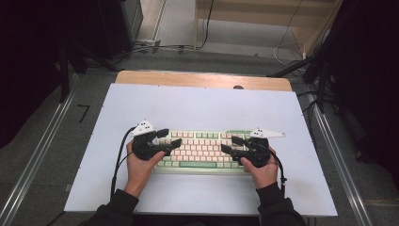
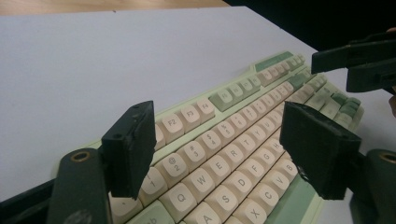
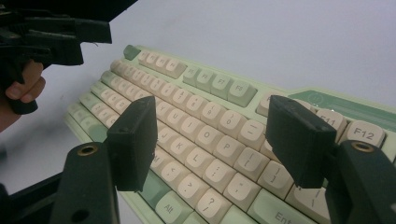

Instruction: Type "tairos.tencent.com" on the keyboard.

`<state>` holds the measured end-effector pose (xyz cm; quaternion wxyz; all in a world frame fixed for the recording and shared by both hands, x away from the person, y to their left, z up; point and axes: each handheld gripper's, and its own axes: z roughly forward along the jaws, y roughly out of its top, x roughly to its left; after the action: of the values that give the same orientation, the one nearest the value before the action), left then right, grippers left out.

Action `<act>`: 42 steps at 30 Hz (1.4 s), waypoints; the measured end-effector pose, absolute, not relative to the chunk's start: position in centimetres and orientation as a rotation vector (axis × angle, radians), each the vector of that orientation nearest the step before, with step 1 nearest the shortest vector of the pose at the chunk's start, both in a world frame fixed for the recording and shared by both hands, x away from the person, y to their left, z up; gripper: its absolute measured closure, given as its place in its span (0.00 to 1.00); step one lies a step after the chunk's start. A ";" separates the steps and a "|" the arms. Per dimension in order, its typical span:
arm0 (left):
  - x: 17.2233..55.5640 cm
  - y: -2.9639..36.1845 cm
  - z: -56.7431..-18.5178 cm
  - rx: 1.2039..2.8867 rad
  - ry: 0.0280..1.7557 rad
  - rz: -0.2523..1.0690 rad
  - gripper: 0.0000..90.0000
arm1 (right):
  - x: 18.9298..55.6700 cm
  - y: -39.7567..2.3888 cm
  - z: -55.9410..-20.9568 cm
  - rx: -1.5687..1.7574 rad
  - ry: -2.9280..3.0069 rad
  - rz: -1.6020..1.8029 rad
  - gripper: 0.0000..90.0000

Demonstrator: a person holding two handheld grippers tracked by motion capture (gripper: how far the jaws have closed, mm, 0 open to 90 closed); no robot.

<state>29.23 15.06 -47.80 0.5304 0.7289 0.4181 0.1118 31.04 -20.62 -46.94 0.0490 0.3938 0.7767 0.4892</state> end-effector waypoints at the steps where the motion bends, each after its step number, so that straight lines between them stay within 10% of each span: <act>1: 29.2 14.9 -47.9 1.753 0.989 0.263 0.36 | 31.0 -20.6 -46.9 1.202 2.366 1.494 0.36; 9: 29.3 13.7 -48.8 1.849 0.886 0.210 1.00 | 31.1 -20.5 -47.0 1.205 2.369 1.490 0.36; 34: 30.4 12.4 -49.9 1.954 0.956 0.231 1.00 | 31.1 -20.3 -47.1 1.196 2.375 1.480 0.36; 42: 28.9 14.9 -47.1 1.757 0.876 0.155 0.67 | 31.1 -20.4 -47.0 1.196 2.372 1.482 0.36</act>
<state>28.89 14.86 -47.09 0.5530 0.7434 0.3706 0.0657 31.08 -20.44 -47.01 0.0498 0.3926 0.7788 0.4867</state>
